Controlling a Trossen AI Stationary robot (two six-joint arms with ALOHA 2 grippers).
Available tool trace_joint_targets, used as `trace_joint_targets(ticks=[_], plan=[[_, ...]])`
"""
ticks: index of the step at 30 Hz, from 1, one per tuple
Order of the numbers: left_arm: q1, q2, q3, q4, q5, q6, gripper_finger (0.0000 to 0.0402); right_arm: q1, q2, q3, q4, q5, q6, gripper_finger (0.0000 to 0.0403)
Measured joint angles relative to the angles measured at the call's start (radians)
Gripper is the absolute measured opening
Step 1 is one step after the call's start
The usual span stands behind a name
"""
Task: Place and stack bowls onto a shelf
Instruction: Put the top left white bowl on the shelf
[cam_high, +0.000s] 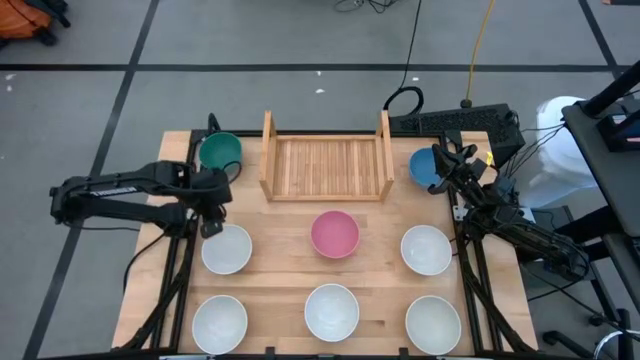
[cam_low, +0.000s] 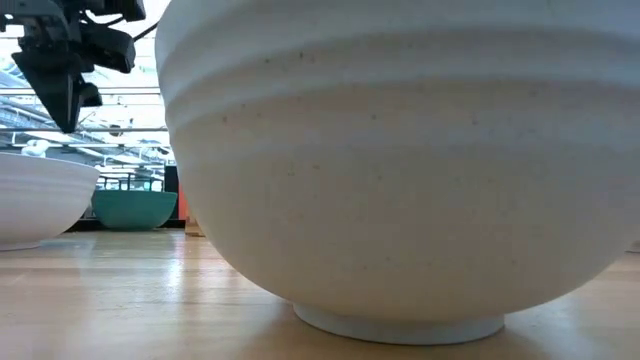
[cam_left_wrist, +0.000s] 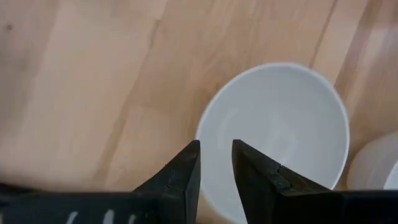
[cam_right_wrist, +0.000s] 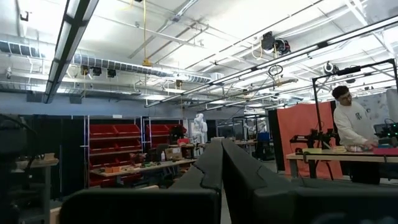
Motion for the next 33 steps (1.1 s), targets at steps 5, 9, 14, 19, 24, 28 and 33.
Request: trace_joint_targets(ticks=[5,9,14,19,24,28,33], plan=[[-0.071,0.0,-0.06,0.081,-0.029,-0.15,0.0097,0.0,0.0,0.0,0.0,0.0,-0.001,0.0],[-0.116,0.0,-0.091,0.107,-0.087,-0.253,0.0097,0.0,0.0,0.0,0.0,0.0,-0.023,0.0],[-0.158,0.0,-0.095,0.112,-0.151,-0.289,0.0097,0.0,0.0,0.0,0.0,0.0,-0.048,0.0],[-0.177,0.017,-0.095,0.11,-0.166,-0.306,0.0097,0.0,0.0,0.0,0.0,0.0,-0.049,0.0],[-0.18,0.092,-0.095,0.111,-0.166,-0.308,0.0097,0.0,0.0,0.0,0.0,0.0,-0.049,0.0],[-0.18,0.158,-0.095,0.119,-0.166,-0.288,0.0097,0.0,0.0,0.0,0.0,0.0,-0.049,0.0],[-0.18,0.217,-0.095,0.119,-0.165,-0.261,0.0097,0.0,0.0,0.0,0.0,0.0,-0.049,0.0]])
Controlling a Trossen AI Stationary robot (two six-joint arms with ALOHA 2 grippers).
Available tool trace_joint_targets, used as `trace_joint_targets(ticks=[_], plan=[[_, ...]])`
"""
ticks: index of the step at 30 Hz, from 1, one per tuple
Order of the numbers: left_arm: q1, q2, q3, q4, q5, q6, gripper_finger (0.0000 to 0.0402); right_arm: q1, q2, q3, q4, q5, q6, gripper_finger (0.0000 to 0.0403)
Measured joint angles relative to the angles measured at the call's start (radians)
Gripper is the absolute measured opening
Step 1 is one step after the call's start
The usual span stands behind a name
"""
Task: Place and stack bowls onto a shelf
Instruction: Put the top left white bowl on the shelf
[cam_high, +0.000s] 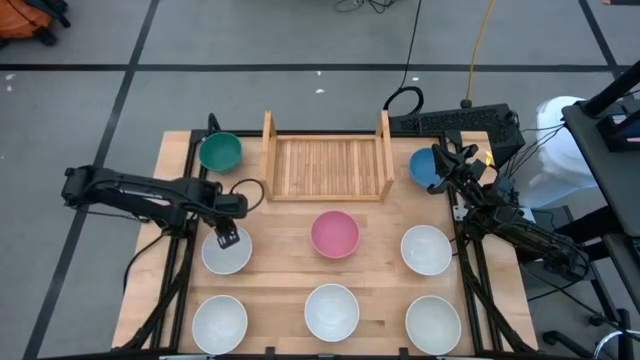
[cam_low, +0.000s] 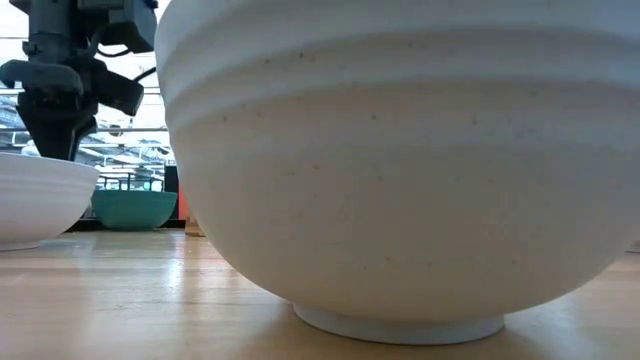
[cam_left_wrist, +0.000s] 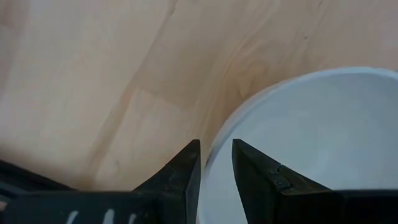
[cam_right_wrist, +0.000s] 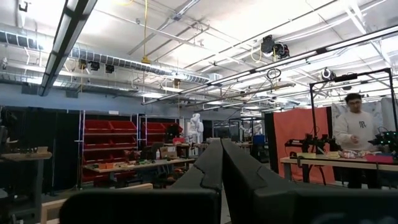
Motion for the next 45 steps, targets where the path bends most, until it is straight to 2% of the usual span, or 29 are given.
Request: trace_joint_targets(ticks=[24,27,32,40,45], plan=[[0.0,0.179,0.0,0.128,0.009,0.016,0.0097,0.0,0.0,0.0,0.0,0.0,-0.004,0.0],[0.0,0.199,0.0,0.136,0.042,0.034,0.0082,0.0,0.0,0.0,0.0,0.0,-0.004,0.0],[0.0,0.22,0.002,0.169,0.121,0.031,0.0016,0.0,0.0,0.0,0.0,0.0,-0.004,0.0],[0.0,0.19,0.017,0.208,0.161,-0.077,0.0006,0.0,0.0,0.0,0.0,0.0,-0.004,0.0],[0.0,0.155,0.116,0.198,0.169,-0.132,0.0005,0.0,0.0,0.0,0.0,0.0,-0.004,0.0]])
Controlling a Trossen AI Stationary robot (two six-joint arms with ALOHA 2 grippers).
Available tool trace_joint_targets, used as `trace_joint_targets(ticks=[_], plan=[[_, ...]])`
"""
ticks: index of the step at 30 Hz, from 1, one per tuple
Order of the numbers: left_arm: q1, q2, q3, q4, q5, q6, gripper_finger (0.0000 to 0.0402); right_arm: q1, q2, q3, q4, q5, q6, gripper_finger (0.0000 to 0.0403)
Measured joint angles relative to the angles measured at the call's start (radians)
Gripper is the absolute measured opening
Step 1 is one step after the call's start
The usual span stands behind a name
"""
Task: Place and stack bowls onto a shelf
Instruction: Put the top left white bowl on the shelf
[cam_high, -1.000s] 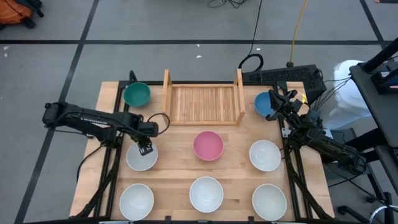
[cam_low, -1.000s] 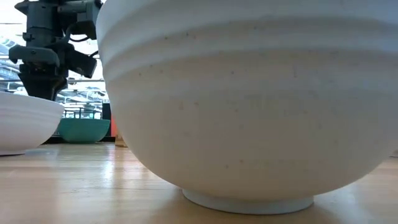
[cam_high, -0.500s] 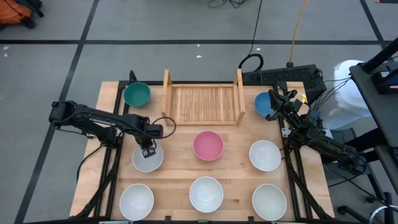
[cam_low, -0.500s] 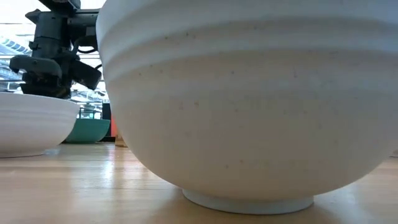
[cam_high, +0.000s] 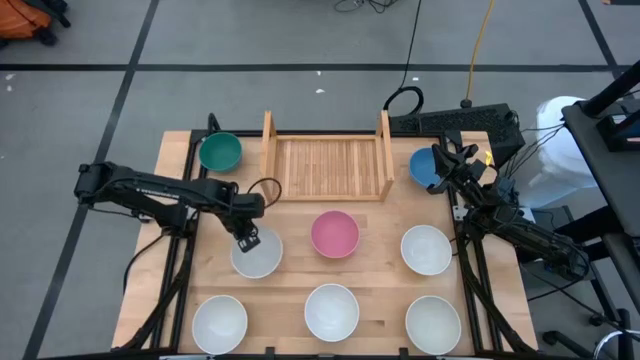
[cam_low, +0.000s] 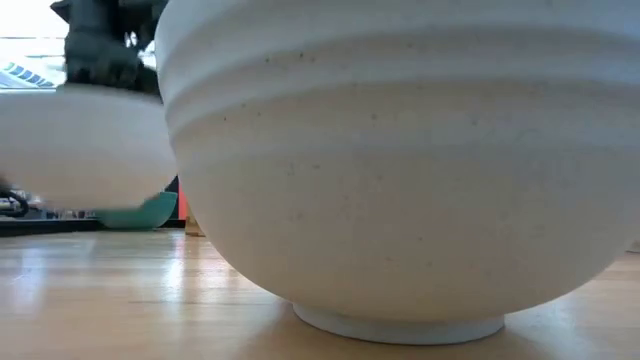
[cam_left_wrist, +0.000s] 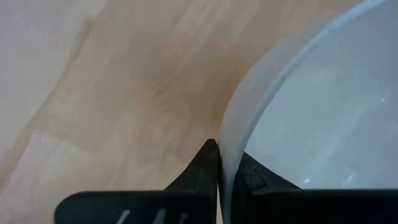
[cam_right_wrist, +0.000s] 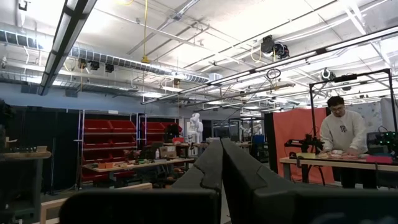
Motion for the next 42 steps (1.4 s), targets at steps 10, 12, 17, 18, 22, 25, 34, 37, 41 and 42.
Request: trace_joint_targets(ticks=[10,12,17,18,22,25,34,37,41,42], plan=[[0.075,0.001,0.346,-0.019,-0.174,0.012,0.0005,0.0,0.0,0.0,0.0,0.0,0.0,0.0],[0.117,0.006,0.404,-0.063,-0.214,0.014,0.0005,0.0,0.0,0.0,0.0,0.0,0.0,0.0],[0.248,0.051,0.525,-0.143,-0.223,0.065,0.0005,0.0,0.0,0.0,0.0,0.0,0.009,0.0],[0.273,0.066,0.547,-0.15,-0.223,0.076,0.0005,0.0,0.0,0.0,0.0,0.0,0.015,0.0],[0.375,0.146,0.647,-0.176,-0.216,0.179,0.0005,0.0,0.0,0.0,0.008,0.0,0.019,0.0],[0.444,0.228,0.745,-0.174,-0.185,0.267,0.0005,0.0,0.0,0.0,0.009,0.0,0.019,0.0],[0.593,0.496,1.111,-0.291,-0.093,0.439,0.0005,0.0,0.0,0.0,0.011,0.0,0.027,0.0],[0.622,0.587,1.238,-0.374,-0.067,0.494,0.0005,0.0,0.0,0.0,0.01,0.0,0.027,0.0],[0.651,0.69,1.356,-0.443,0.02,0.553,0.0005,0.0,0.0,0.0,0.01,0.0,0.027,0.0],[0.657,0.71,1.373,-0.455,0.041,0.564,0.0005,0.0,0.0,0.0,0.01,0.0,0.027,0.0]])
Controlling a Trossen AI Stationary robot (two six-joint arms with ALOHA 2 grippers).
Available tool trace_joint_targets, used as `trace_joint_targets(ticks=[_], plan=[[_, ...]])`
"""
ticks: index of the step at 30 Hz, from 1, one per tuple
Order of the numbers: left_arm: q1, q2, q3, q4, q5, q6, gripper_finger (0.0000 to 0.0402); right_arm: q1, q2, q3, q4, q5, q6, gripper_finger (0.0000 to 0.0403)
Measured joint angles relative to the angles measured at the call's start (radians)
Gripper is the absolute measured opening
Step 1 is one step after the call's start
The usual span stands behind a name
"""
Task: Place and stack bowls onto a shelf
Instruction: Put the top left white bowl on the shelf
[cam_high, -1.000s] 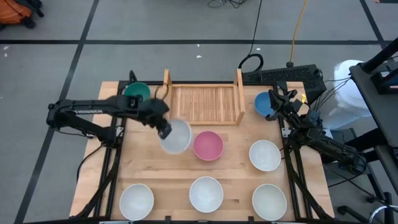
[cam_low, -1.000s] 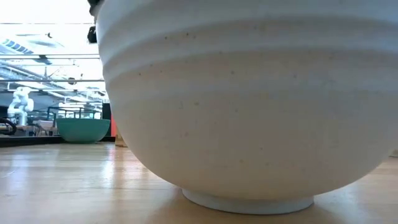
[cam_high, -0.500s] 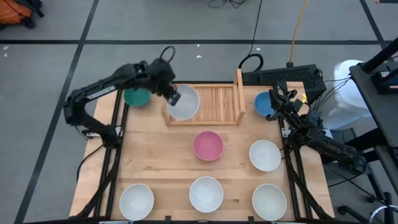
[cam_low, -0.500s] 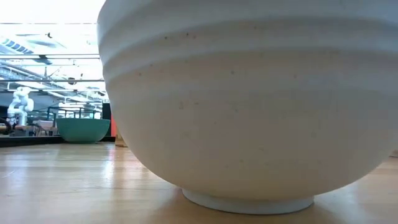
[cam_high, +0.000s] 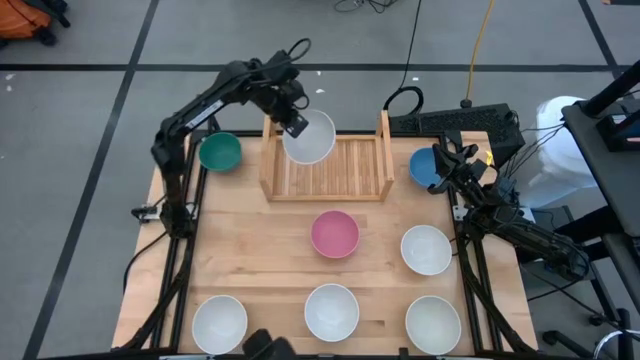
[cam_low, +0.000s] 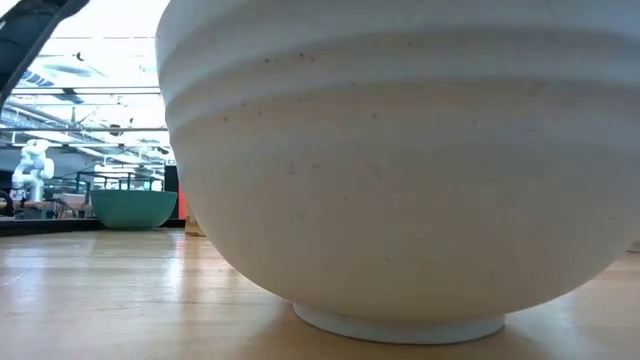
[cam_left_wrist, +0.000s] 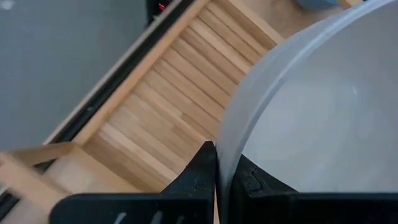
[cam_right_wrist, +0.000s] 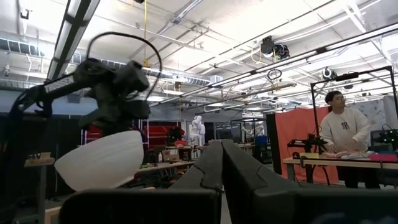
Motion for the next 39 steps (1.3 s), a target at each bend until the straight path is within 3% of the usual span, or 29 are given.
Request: trace_joint_targets(ticks=[7,25,39], plan=[[0.02,0.101,0.02,-0.073,0.017,0.07,0.0005,0.0,0.0,0.0,0.0,0.0,0.0,0.0],[0.022,0.291,0.02,-0.058,-0.019,0.187,0.0005,0.0,0.0,0.0,-0.003,0.002,0.0,0.0],[0.036,0.308,-0.075,0.02,-0.021,0.251,0.0005,0.0,0.0,0.0,-0.003,0.003,-0.004,0.0]])
